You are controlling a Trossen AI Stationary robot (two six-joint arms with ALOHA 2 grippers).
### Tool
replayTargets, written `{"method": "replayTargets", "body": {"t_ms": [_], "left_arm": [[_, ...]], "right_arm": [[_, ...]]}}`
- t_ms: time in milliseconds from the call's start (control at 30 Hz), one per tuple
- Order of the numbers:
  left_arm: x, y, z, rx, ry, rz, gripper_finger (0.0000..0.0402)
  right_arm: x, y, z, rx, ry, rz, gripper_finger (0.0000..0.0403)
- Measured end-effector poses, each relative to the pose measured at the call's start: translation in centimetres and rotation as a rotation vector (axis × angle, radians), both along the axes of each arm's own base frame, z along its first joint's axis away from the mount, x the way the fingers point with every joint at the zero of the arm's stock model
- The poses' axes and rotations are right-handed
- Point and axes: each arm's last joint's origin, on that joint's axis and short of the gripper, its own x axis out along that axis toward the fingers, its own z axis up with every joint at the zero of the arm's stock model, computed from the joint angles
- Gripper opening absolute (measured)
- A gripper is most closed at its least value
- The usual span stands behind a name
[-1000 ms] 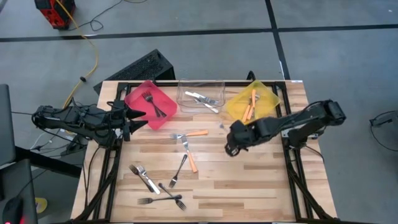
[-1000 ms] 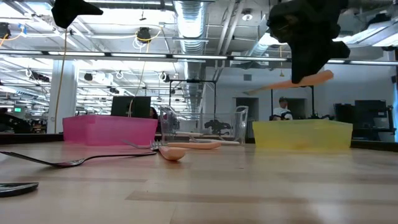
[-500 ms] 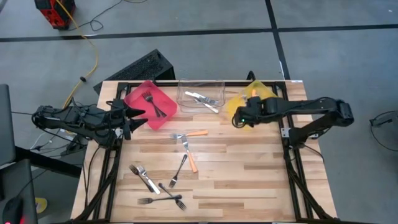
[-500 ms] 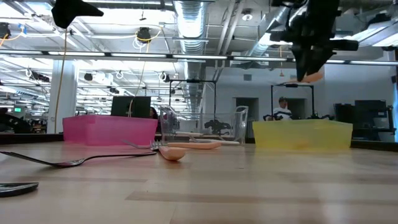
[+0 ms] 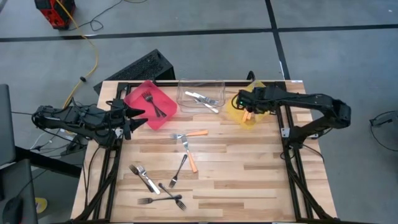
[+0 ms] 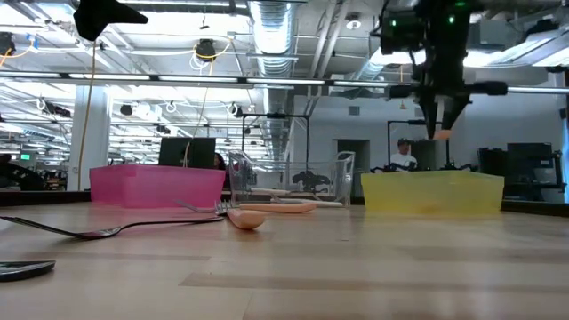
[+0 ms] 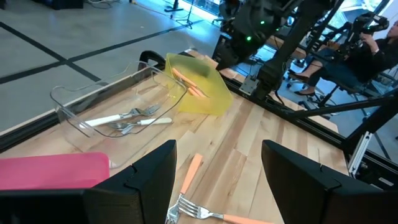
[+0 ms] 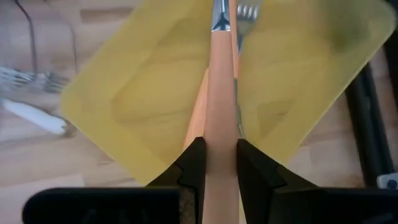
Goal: Sort silverware by color (type)
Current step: Put the orange fork into the yellow bin
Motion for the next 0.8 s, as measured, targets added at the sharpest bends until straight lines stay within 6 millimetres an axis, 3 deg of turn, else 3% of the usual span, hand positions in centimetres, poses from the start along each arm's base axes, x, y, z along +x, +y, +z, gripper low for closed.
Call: {"method": "replayTargets", "body": {"t_ms": [433, 800], "left_arm": [[0.0, 0.0, 0.0, -0.002, -0.001, 0.0, 0.022], [0.0, 0.0, 0.0, -0.001, -0.001, 0.001, 0.022]], "right_arm": [[-0.4, -2.9, -4.0, 0.043, -0.157, -0.014, 0.0088], [-1.4, -3.5, -6.3, 0.05, -0.179, -0.053, 0.0088]]}}
